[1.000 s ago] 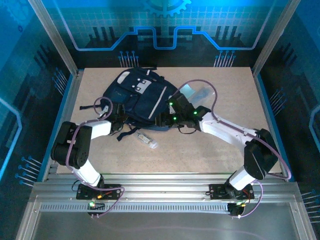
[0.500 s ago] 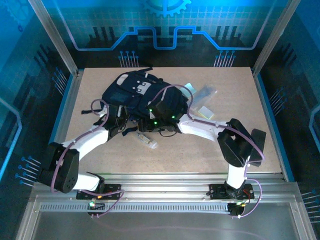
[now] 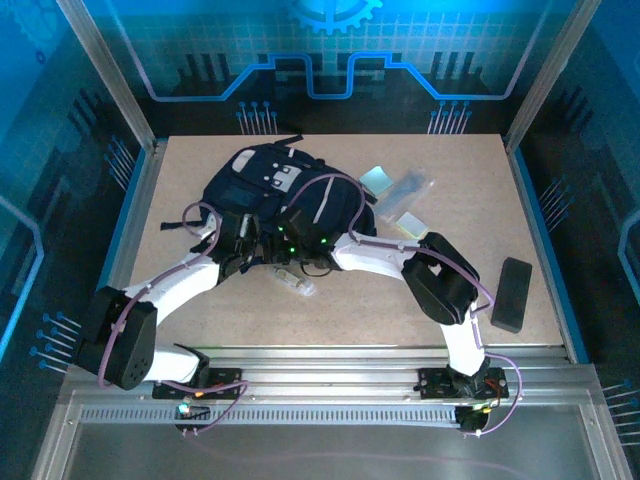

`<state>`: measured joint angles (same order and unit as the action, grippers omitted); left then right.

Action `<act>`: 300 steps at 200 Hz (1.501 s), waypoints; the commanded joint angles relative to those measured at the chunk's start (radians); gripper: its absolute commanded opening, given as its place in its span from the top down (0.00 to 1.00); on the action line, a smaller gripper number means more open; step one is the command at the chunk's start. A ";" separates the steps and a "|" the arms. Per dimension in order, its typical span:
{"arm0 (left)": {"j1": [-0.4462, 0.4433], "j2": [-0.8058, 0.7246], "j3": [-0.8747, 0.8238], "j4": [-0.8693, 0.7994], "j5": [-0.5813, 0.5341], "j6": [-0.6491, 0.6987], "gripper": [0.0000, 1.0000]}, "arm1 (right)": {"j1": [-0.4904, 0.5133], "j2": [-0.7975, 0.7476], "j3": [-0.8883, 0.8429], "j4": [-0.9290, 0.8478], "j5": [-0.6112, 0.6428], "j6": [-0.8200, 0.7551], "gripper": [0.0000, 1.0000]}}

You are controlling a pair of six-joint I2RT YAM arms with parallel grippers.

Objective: Pack books, pencil case, and school supplies into a backpack

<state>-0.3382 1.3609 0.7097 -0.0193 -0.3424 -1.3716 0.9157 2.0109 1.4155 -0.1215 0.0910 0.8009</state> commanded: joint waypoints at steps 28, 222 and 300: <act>-0.045 -0.037 0.016 0.058 -0.015 -0.036 1.00 | 0.014 -0.154 -0.074 0.030 0.040 0.028 0.50; -0.048 -0.087 0.028 0.084 0.020 -0.164 1.00 | -0.017 0.038 -0.048 0.141 0.128 0.042 0.51; -0.065 -0.144 0.023 0.055 0.093 -0.205 1.00 | 0.029 0.128 0.044 0.150 0.503 -0.075 0.51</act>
<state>-0.3740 1.3148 0.7170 -0.0181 -0.3527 -1.5379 0.9623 2.0529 1.4139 0.0120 0.3176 0.7856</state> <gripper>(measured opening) 0.058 0.493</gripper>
